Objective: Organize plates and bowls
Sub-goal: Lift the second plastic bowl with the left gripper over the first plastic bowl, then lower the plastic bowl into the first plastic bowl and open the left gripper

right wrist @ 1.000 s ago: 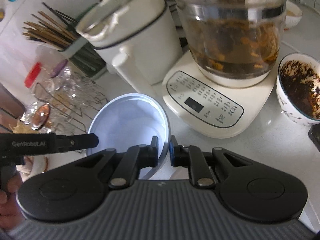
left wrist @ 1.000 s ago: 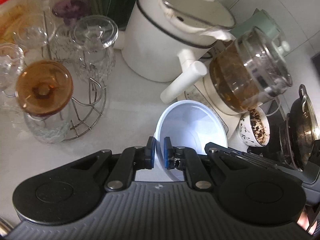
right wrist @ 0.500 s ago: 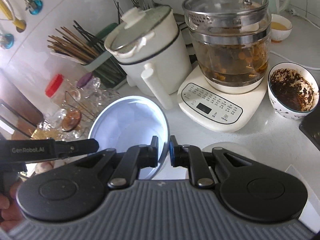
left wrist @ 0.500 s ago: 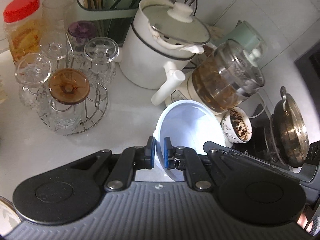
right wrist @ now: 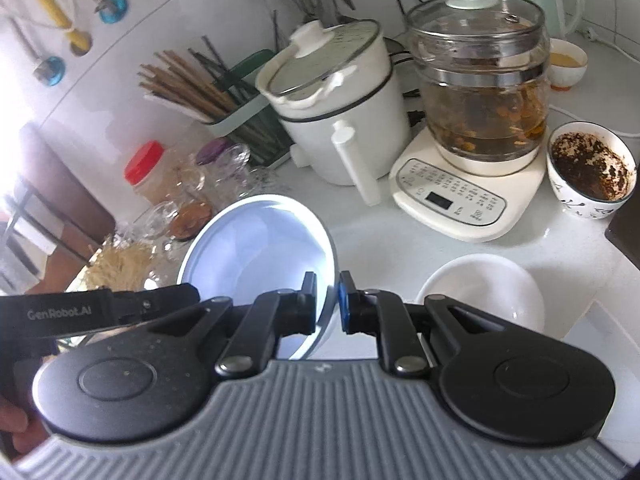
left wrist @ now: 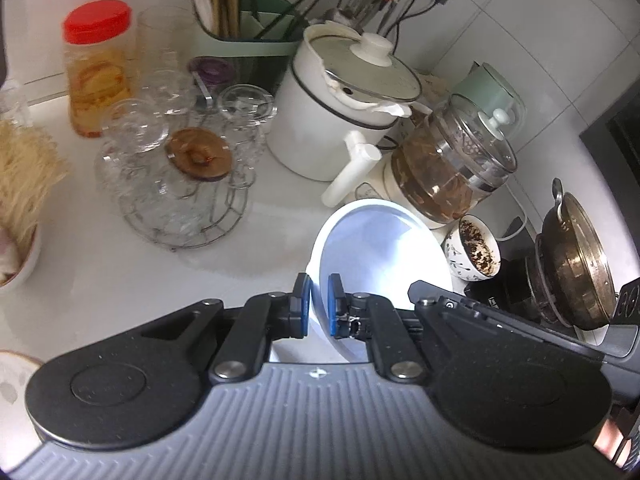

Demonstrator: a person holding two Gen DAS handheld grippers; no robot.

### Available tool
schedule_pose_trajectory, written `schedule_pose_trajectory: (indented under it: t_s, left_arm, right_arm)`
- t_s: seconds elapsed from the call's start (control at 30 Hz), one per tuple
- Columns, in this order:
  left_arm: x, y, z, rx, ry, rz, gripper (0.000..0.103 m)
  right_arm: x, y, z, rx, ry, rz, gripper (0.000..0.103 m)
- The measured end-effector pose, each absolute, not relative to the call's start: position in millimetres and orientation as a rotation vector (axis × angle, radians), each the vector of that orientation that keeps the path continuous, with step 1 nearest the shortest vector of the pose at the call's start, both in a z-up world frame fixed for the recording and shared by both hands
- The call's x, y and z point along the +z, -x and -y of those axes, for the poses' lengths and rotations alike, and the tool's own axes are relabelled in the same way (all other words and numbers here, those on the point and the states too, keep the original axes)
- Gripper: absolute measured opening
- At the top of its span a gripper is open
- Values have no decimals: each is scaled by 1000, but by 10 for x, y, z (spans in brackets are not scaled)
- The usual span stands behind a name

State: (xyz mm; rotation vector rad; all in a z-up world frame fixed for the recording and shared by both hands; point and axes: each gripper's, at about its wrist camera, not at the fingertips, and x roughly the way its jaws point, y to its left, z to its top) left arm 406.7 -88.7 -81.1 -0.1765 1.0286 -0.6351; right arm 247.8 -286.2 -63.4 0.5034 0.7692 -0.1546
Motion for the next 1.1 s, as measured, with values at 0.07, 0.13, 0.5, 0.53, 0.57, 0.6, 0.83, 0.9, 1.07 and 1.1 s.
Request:
schedule_pose_trajectory:
  t_s: [0.07, 0.13, 0.5, 0.53, 0.57, 0.6, 0.83, 0.9, 1.07, 1.1]
  left_arm:
    - [-820, -4033, 794, -618, 184, -1030, 10]
    - [-821, -3996, 700, -603, 190, -1028, 10]
    - [-1078, -3933, 377, -511, 226, -1109, 10]
    - [-1128, -3930, 354, -504, 232, -1122, 10]
    - [-1174, -3927, 334, -494, 239, -1134, 10]
    - [-1219, -3921, 319, -485, 242, -1145, 10]
    - [-1387, -3972, 279, -459, 208, -1190, 10]
    - [-1416, -4007, 279, -451, 195, -1202, 10]
    - [-1461, -4072, 286, -443, 168, -1217, 10]
    - [-1465, -4078, 281, -441, 167, -1220, 10]
  right_arm:
    - [-647, -2486, 2789, -138, -496, -779, 14]
    - [-655, -2497, 2715, -121, -489, -785, 14]
    - [-918, -2480, 2412, -65, -471, -877, 14]
    - [-954, -2486, 2403, -64, -474, -888, 14]
    - [-992, -2489, 2391, -63, -476, -900, 14]
    - [-1025, -2492, 2377, -64, -479, -911, 14]
    - [-1202, -2559, 2318, -64, -493, -947, 14]
    - [-1233, -2591, 2303, -59, -496, -953, 15]
    - [-1342, -2641, 2279, -54, -517, -984, 16]
    - [-1360, -2648, 2284, -53, -525, -988, 16]
